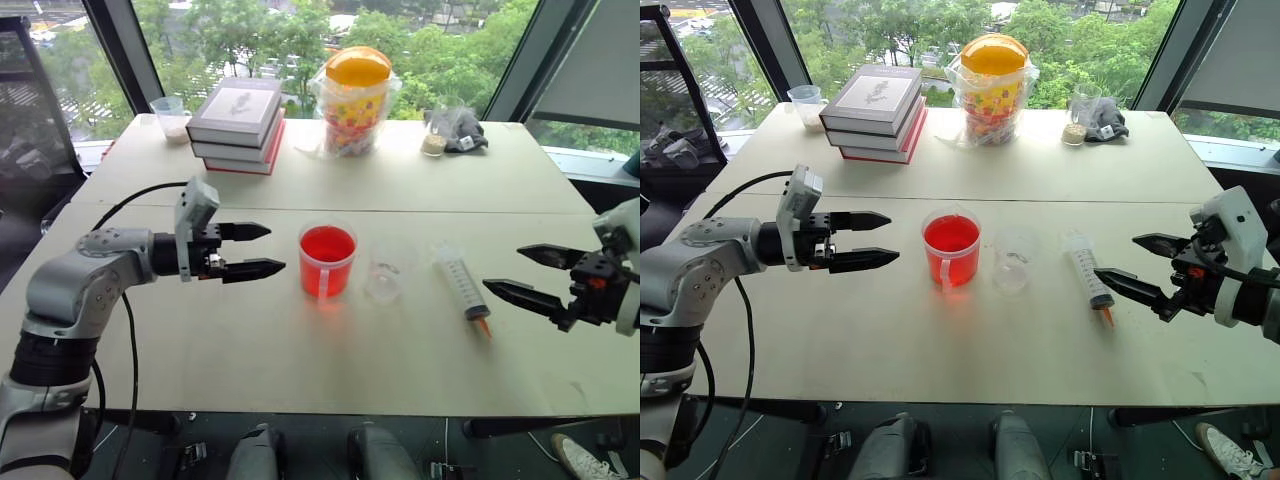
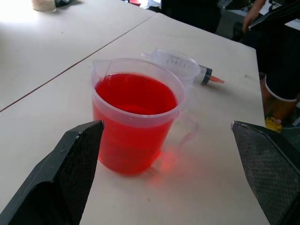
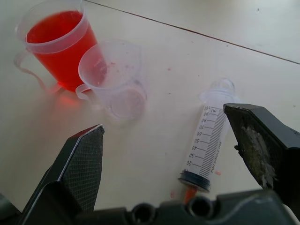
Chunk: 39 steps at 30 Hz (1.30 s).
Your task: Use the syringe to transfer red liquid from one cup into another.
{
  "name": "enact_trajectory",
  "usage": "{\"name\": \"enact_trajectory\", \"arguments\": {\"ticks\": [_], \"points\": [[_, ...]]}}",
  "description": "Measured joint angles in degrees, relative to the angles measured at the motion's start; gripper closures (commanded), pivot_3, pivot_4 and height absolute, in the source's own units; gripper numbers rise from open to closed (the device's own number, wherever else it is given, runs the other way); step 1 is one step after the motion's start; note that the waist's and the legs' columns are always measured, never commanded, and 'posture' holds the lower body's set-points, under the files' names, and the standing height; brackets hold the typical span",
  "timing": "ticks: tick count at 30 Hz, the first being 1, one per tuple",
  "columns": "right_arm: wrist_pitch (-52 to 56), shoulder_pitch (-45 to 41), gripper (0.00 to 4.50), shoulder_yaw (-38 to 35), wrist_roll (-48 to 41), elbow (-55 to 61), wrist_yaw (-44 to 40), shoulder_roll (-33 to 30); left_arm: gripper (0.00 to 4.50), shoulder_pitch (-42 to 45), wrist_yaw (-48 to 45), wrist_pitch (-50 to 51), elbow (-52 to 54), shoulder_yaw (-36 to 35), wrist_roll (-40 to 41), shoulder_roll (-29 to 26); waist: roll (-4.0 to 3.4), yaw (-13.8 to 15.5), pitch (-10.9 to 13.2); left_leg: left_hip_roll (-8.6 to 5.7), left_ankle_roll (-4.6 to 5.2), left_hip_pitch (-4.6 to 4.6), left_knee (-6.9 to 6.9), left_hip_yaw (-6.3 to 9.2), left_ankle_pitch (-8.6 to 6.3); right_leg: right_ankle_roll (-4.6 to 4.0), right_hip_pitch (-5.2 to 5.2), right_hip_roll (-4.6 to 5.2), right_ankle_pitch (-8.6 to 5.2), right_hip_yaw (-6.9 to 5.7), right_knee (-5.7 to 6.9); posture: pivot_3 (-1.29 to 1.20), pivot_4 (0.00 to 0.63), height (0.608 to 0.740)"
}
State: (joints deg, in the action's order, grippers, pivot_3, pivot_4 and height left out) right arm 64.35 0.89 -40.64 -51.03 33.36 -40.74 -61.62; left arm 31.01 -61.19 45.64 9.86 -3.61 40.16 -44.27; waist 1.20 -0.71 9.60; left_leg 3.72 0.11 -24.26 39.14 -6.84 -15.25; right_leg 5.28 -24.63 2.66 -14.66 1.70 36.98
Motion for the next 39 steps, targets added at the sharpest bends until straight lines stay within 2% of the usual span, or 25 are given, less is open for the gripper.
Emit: {"name": "enact_trajectory", "arguments": {"ticks": [2, 5, 8, 12, 14, 15, 19, 23, 32, 37, 39], "points": [[0.7, -1.0, 0.03, 0.3, -0.1, -0.5, 0.2, -0.4, 0.00, 0.0, 0.1, 0.0, 0.0, 0.0, 0.0, 0.1, 0.00, -0.1, 0.0, 0.00, 0.00, 0.00, 0.00, 0.00, 0.00, 0.00, 0.00, 0.00, 0.00, 0.00, 0.00, 0.00, 0.150, 0.740], [3.1, -6.3, 0.03, 4.5, -1.2, -4.0, 0.8, -2.9, 0.00, 0.2, 0.3, -0.1, 0.0, 0.1, 0.0, 0.9, -0.01, -0.3, 0.0, 0.01, 0.00, 0.03, 0.01, -0.03, 0.00, -0.01, 0.00, 0.01, 0.00, 0.01, 0.01, 0.00, 0.150, 0.740], [7.5, -14.0, 0.03, 13.1, -1.2, -10.0, 1.2, -7.3, 0.00, 0.5, 0.3, -0.6, -0.1, 0.6, -0.2, 1.8, 0.00, -0.3, 0.0, 0.02, 0.00, 0.03, 0.02, -0.03, 0.00, -0.06, -0.03, 0.02, -0.01, 0.02, 0.00, 0.00, 0.150, 0.740], [17.4, -28.7, 0.03, 24.9, -1.4, -20.7, 1.2, -8.1, 0.00, 1.1, 0.1, -2.1, -0.7, 1.3, -1.1, 2.8, -0.01, -0.3, 0.0, 0.02, 0.00, -0.11, -0.01, -0.12, 0.00, -0.10, -0.24, 0.07, -0.03, 0.07, 0.02, 0.00, 0.150, 0.740], [21.8, -37.5, 0.03, 32.8, 0.3, -26.1, 1.1, -7.3, 0.00, 1.0, 0.3, -2.6, -0.9, 1.4, -1.5, 3.6, -0.02, -0.4, 0.0, 0.02, 0.00, -0.16, -0.05, -0.19, 0.00, -0.10, -0.38, 0.07, -0.03, 0.12, 0.05, 0.00, 0.150, 0.740], [23.5, -44.1, 0.03, 40.5, 3.2, -30.5, 0.5, -6.4, 0.00, 0.5, 0.6, -3.3, -0.6, 1.7, -1.8, 4.6, -0.02, -0.4, 0.0, 0.02, 0.00, -0.24, -0.09, -0.26, 0.00, -0.11, -0.50, 0.06, -0.03, 0.15, 0.06, 0.00, 0.150, 0.740], [22.5, -51.9, 0.03, 55.2, 10.0, -39.5, -3.3, -3.4, 0.00, -1.0, 1.8, -3.9, 0.3, 2.0, -2.1, 5.3, -0.01, -0.2, 0.0, 0.02, 0.05, -0.47, -0.11, -0.40, -0.03, -0.08, -0.72, 0.06, -0.01, 0.18, 0.07, 0.00, 0.150, 0.740], [14.8, -58.3, 0.03, 66.7, 20.0, -52.4, -8.6, 1.8, 0.00, -4.0, 3.5, -3.8, 3.0, 0.5, -1.9, 5.2, -0.01, -0.2, 0.0, 0.01, 0.09, -0.52, -0.05, -0.64, -0.05, -0.05, -0.77, 0.06, 0.00, 0.24, 0.06, 0.00, 0.150, 0.740], [2.8, -66.8, 0.03, 74.5, 35.1, -73.5, -17.4, 12.8, 0.00, -6.4, 6.6, -3.2, 7.4, -2.1, 0.0, 4.5, -0.02, -0.3, 0.0, 0.03, 0.06, -0.54, 0.00, -0.66, -0.03, 0.14, -0.79, -0.01, 0.11, 0.23, 0.16, 0.00, 0.150, 0.740], [-1.0, -68.0, 0.03, 76.5, 41.6, -78.9, -20.9, 16.3, 0.00, -7.2, 8.3, -2.3, 8.6, -2.6, 0.7, 4.4, -0.04, -0.2, 0.0, 0.02, 0.05, -0.54, 0.00, -0.67, -0.03, 0.16, -0.78, 0.00, 0.12, 0.23, 0.20, 0.00, 0.150, 0.740], [-1.8, -68.1, 0.59, 77.1, 44.1, -79.2, -22.3, 17.1, 0.00, -7.7, 9.0, -2.2, 9.0, -2.8, 1.2, 4.4, -0.04, -0.2, 0.0, 0.02, 0.05, -0.53, 0.01, -0.67, -0.03, 0.16, -0.78, 0.00, 0.12, 0.23, 0.21, 0.00, 0.150, 0.740]]}}
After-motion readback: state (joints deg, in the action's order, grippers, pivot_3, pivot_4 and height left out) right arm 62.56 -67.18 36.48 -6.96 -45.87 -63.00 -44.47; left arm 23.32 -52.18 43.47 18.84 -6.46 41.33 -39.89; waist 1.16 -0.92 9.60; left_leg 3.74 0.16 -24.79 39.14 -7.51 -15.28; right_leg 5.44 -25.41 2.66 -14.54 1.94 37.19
